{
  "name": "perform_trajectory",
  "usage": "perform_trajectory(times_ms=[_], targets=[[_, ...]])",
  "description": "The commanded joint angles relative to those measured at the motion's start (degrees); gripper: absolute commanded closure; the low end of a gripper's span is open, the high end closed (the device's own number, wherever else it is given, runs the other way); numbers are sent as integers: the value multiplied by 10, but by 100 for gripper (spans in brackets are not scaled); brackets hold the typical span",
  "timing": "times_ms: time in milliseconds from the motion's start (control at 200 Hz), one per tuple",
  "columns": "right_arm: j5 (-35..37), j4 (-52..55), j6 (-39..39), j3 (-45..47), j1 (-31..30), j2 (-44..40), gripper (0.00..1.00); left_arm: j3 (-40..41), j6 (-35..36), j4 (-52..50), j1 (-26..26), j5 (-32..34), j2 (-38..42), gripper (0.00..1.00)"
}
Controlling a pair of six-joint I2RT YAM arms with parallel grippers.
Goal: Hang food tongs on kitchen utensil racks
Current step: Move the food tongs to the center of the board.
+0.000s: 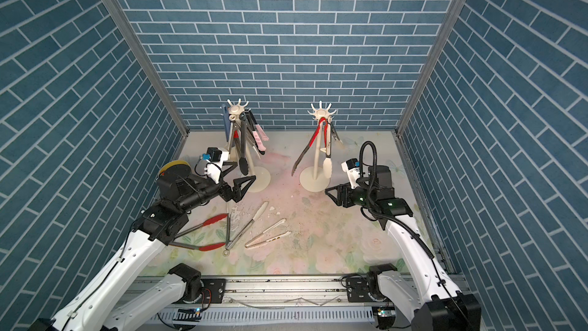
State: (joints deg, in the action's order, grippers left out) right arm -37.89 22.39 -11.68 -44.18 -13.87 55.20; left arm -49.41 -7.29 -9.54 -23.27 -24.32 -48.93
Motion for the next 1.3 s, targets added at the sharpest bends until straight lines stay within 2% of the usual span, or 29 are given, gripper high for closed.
perform_trajectory(times_ms=[0, 195, 325, 570, 865, 995, 1155, 1295], targets=[[21, 30, -6, 6, -26, -16, 37, -15, -53, -57, -2, 38, 11, 1], [49, 49, -15, 14, -60, -30, 37, 1, -149, -146, -7, 75, 55, 2], [64, 55, -16, 15, -82, -26, 37, 8, -216, -212, -37, 107, 67, 4], [82, 65, -18, 14, -110, -24, 37, 38, -329, -267, -131, 145, 54, 8], [98, 67, -13, 21, -126, -23, 38, 150, -477, -199, -280, 182, 32, 14], [97, 67, -13, 20, -129, -18, 39, 178, -501, -173, -319, 185, 0, 27], [102, 67, -13, 20, -133, -15, 39, 208, -507, -160, -329, 178, -33, 56], [104, 61, -16, 22, -134, -12, 40, 231, -498, -165, -330, 189, -61, 73]])
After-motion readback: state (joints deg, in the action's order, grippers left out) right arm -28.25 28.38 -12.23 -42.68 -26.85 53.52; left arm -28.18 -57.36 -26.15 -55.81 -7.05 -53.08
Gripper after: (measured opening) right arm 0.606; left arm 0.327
